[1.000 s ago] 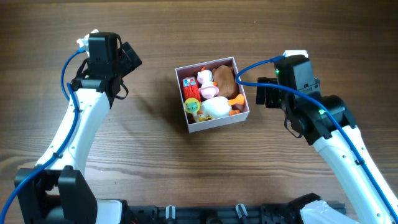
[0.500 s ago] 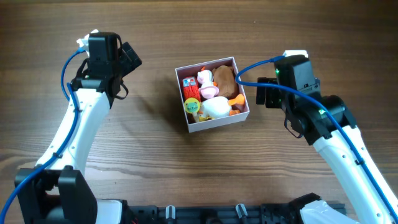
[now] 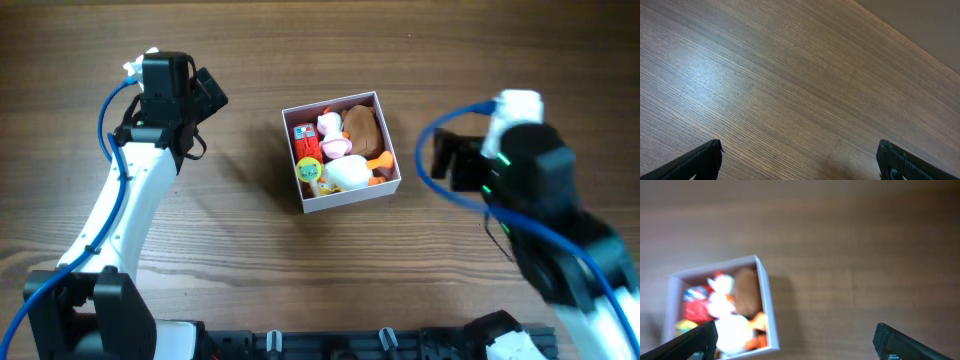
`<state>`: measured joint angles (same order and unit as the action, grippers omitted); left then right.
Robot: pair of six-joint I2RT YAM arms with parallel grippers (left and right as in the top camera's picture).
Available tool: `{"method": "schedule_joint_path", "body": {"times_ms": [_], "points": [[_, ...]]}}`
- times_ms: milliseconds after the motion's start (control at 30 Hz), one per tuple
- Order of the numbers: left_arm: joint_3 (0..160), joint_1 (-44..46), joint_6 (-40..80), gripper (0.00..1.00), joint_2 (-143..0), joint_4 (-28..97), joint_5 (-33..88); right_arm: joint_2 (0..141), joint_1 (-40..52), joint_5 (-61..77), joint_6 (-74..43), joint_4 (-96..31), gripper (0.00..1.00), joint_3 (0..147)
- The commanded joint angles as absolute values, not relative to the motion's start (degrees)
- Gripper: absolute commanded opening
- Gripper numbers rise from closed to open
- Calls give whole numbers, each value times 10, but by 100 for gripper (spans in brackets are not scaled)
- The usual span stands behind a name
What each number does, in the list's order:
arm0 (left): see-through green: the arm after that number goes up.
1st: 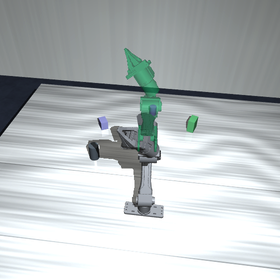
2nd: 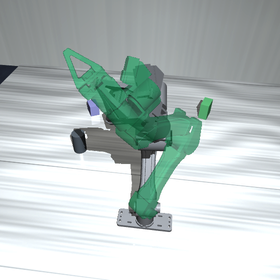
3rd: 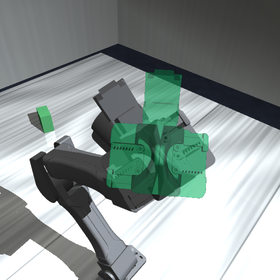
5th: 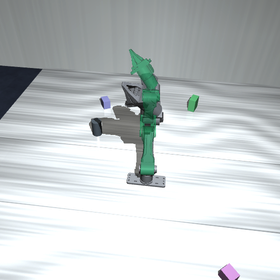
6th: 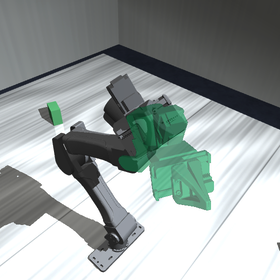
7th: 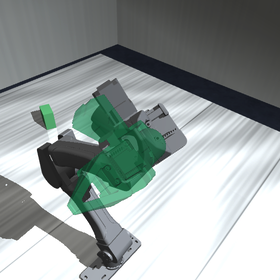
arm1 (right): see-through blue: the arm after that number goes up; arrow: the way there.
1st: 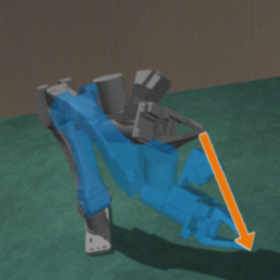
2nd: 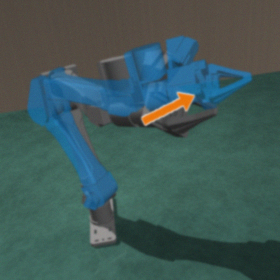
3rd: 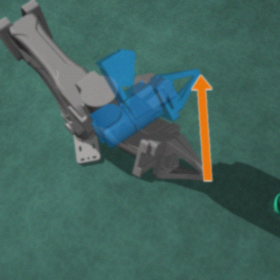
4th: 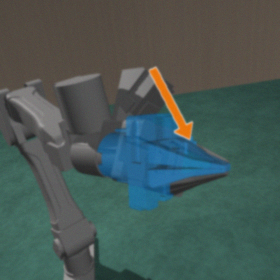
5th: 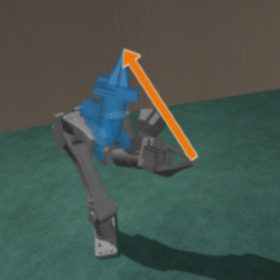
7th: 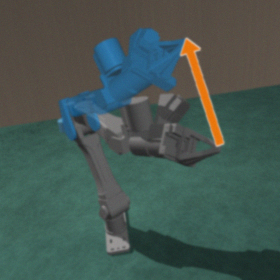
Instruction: Pack container
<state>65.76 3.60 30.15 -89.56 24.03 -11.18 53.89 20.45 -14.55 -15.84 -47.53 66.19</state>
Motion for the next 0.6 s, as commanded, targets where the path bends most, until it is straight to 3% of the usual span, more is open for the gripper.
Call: {"method": "schedule_joint_path", "body": {"times_ms": [0,300,567], "points": [[657,34,307,100,-884,241,-105,434,203,-128,-166,-463,99,636],[657,34,307,100,-884,241,-105,170,197,-128,-167,-370,100,434],[657,34,307,100,-884,241,-105,30,131,-61,-165,-137,99,195]]}}
